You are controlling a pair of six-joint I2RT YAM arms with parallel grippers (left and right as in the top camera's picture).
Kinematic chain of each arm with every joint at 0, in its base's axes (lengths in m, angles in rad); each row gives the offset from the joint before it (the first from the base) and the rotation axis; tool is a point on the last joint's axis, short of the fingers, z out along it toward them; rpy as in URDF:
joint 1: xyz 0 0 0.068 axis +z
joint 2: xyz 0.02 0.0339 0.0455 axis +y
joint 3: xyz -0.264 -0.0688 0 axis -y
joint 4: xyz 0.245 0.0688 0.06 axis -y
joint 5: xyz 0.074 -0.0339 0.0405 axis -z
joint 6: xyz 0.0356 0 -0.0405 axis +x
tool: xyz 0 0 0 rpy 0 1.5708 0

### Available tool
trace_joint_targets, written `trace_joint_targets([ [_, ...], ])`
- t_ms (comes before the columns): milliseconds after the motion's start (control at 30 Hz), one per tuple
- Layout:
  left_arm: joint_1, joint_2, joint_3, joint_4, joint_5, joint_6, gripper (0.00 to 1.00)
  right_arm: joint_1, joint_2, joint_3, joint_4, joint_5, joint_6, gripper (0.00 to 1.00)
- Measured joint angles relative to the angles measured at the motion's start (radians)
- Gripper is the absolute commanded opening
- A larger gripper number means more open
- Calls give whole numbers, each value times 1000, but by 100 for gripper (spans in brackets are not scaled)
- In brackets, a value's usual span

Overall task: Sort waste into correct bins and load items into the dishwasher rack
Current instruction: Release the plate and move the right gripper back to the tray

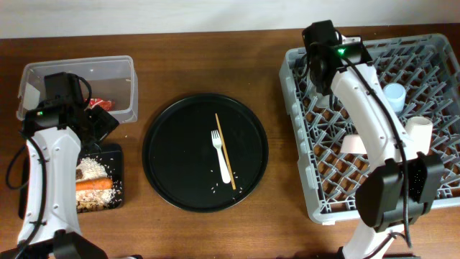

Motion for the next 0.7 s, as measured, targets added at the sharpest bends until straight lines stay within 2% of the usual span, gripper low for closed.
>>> trace_joint_targets([
  [267, 0, 0, 0, 0, 0, 0, 99, 0, -54, 239, -154, -434, 2, 76],
  [467, 0, 0, 0, 0, 0, 0, 99, 6, -140, 298, -178, -845, 3, 75],
  [600, 0, 0, 0, 0, 0, 0, 99, 92, -137, 272, -180, -932, -10, 76],
  [633, 0, 0, 0, 0, 0, 0, 99, 120, -135, 264, -180, -932, -12, 82],
  [700, 0, 0, 0, 0, 0, 0, 99, 218, -124, 230, -178, -885, -22, 86],
])
